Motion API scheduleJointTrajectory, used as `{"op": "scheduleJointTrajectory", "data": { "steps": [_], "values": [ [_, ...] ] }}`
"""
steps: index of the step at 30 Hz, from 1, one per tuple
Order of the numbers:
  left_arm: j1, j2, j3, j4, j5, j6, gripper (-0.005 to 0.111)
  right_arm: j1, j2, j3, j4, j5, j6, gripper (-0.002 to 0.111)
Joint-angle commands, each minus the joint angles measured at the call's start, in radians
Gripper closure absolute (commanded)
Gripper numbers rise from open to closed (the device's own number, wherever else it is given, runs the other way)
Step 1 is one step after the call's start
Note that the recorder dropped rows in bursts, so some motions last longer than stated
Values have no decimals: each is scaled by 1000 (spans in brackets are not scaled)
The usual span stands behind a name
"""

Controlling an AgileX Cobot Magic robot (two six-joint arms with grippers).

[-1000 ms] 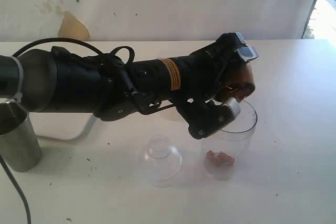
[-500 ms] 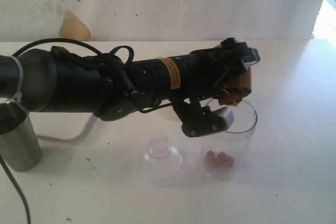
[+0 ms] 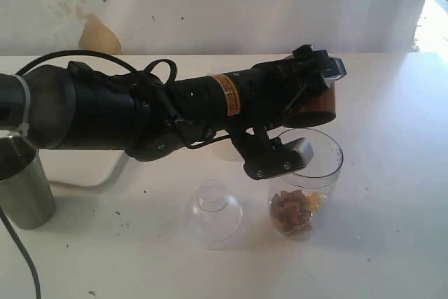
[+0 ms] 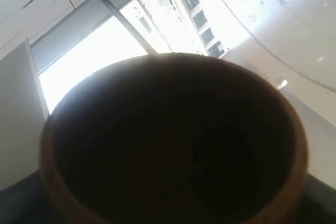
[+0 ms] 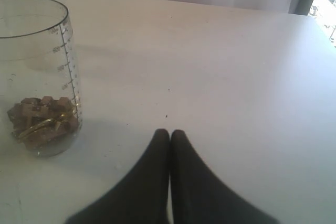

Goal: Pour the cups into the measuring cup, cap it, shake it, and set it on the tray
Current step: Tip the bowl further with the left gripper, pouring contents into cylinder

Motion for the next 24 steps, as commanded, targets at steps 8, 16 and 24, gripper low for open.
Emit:
{"op": "scheduleJointTrajectory", "data": {
  "steps": [8,16,24],
  "values": [
    [2,-3,-4,-92,-21,-351,107,0,-4,1,-2,-13,7,108],
    [2,-3,-4,-92,-51,-344,107,0,-4,1,-2,-13,7,108],
    [2,-3,-4,-92,-88,-649,107,0,-4,1,-2,-13,7,108]
  ]
}}
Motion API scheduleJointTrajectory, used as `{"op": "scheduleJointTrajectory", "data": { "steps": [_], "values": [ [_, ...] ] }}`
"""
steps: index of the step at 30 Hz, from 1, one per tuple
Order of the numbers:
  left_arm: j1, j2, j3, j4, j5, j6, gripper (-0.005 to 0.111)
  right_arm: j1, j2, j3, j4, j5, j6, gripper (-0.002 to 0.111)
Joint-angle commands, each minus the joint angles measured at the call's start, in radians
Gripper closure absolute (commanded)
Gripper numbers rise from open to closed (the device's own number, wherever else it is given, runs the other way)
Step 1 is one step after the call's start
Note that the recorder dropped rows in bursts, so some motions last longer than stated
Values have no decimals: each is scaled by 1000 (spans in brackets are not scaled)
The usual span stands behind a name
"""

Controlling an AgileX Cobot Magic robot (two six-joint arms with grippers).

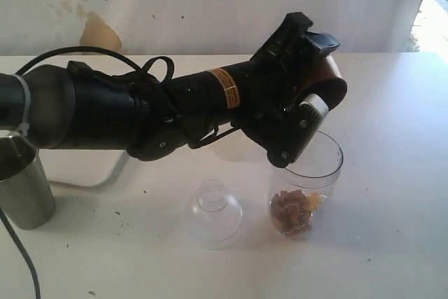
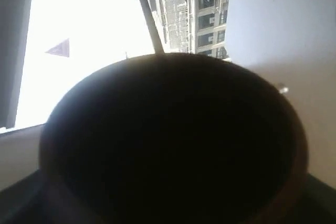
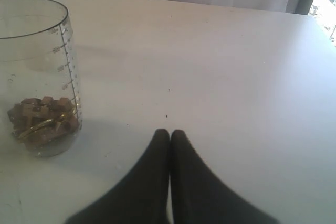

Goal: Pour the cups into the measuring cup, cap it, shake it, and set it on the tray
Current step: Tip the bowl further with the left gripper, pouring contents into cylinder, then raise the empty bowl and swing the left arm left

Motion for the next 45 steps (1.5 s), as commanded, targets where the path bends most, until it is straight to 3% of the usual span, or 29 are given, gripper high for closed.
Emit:
{"op": "scheduleJointTrajectory", "data": {
  "steps": [1,4,6,8,13,22,27,36,40,45],
  "values": [
    [0,-3,-4,-13,-22,-351,107,0,-4,1,-2,-13,5,108],
    [0,-3,-4,-13,-24,-546,107,0,-4,1,-2,-13,5,108],
    [0,-3,-4,-13,-35,-523,107,0,-4,1,-2,-13,5,108],
    [0,-3,-4,-13,-57,-426,107,0,-4,1,-2,-13,5,108],
    [0,-6,-6,-13,-16,244,107,0,-4,1,-2,-13,5,108],
    [-2,-14,5,30,34,306,107,0,-4,1,-2,-13,5,108],
    [-2,-14,5,20,16,168,107,0,-4,1,-2,-13,5,108],
    [-2,-16,5,-51,-11,-430,107,0,-4,1,-2,-13,5,108],
    [-2,-44,5,-189,-14,-650,107,0,-4,1,-2,-13,5,108],
    [-2,-129,5,-477,5,-735,107,0,-4,1,-2,-13,5,108]
  ]
}}
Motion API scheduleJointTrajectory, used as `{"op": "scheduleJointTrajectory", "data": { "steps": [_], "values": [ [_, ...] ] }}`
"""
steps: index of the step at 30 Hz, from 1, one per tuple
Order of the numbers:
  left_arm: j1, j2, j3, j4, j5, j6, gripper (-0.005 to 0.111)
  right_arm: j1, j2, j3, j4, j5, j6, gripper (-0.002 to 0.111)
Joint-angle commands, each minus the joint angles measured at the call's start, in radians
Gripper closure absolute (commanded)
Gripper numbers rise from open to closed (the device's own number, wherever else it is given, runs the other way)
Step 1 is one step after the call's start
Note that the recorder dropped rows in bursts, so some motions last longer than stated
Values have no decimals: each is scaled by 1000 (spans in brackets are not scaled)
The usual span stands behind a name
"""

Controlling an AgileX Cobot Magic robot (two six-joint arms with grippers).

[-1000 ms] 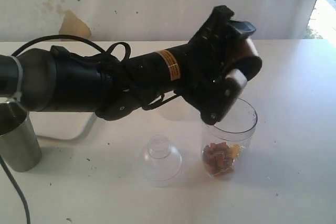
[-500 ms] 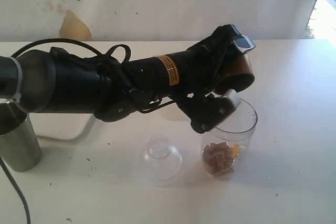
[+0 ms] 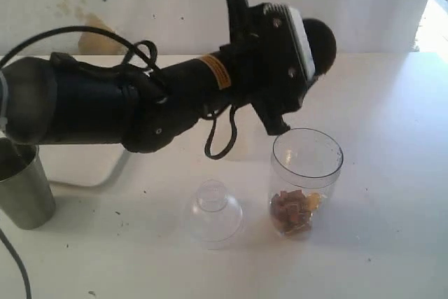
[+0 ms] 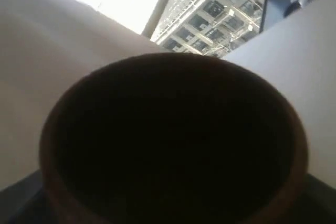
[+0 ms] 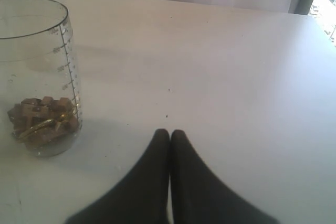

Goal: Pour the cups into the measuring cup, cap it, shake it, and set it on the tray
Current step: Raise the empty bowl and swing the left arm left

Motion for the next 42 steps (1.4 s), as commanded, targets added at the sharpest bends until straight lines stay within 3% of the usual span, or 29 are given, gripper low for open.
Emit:
{"op": "scheduleJointTrajectory", "data": {
  "steps": [1,6,15,16,23,27,31,34,36,39,42],
  "values": [
    [-2,-106,-2,-321,1,-77,107,0,-4,1,-2,-13,3,108],
    [57,-216,-2,-592,88,-45,107,0,-4,1,-2,-13,3,108],
    [320,-333,20,-747,268,-47,107,0,-4,1,-2,-13,3,108],
    [381,-366,49,-748,265,-47,107,0,-4,1,-2,-13,3,108],
    [596,-459,215,-780,83,-79,107,0,-4,1,-2,-13,3,108],
    [747,-446,308,-783,58,-117,107,0,-4,1,-2,-13,3,108],
    [987,-387,394,-767,68,-254,107,0,-4,1,-2,-13,3,108],
    [1104,-317,423,-651,125,-372,107,0,-4,1,-2,-13,3,108],
    [1152,-260,458,-468,85,-527,107,0,-4,1,-2,-13,3,108],
    [1178,-157,510,-27,-96,-951,107,0,-4,1,-2,-13,3,108],
    [1176,-69,493,332,-304,-1152,107,0,-4,1,-2,-13,3,108]
  ]
}}
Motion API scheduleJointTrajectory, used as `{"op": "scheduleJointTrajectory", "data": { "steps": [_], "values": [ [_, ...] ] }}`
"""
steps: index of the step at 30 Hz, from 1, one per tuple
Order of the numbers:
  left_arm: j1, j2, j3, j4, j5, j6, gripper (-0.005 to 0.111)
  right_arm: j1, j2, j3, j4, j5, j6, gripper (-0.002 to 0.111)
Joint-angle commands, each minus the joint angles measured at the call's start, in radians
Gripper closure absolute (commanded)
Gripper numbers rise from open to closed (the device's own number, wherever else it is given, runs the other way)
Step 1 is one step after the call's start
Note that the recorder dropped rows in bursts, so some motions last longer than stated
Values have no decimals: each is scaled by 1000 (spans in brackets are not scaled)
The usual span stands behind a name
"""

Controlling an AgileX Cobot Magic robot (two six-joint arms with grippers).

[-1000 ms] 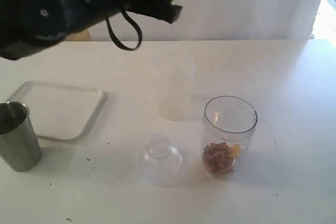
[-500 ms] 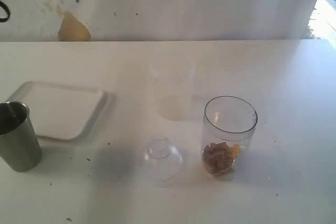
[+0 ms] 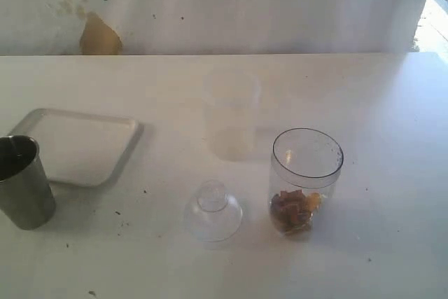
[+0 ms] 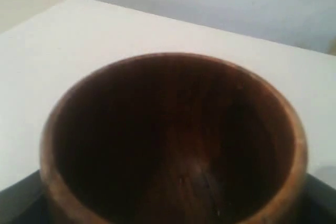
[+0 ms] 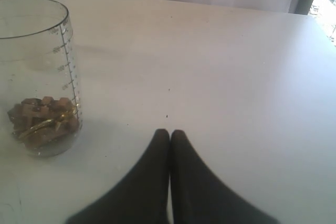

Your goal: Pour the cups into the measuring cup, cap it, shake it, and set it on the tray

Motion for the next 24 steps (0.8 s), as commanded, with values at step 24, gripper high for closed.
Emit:
{"op": "scheduleJointTrajectory", "data": {
  "steps": [24],
  "values": [
    [-1,447,-297,935,-316,-472,107,0,-4,1,-2,-13,3,108]
  ]
}}
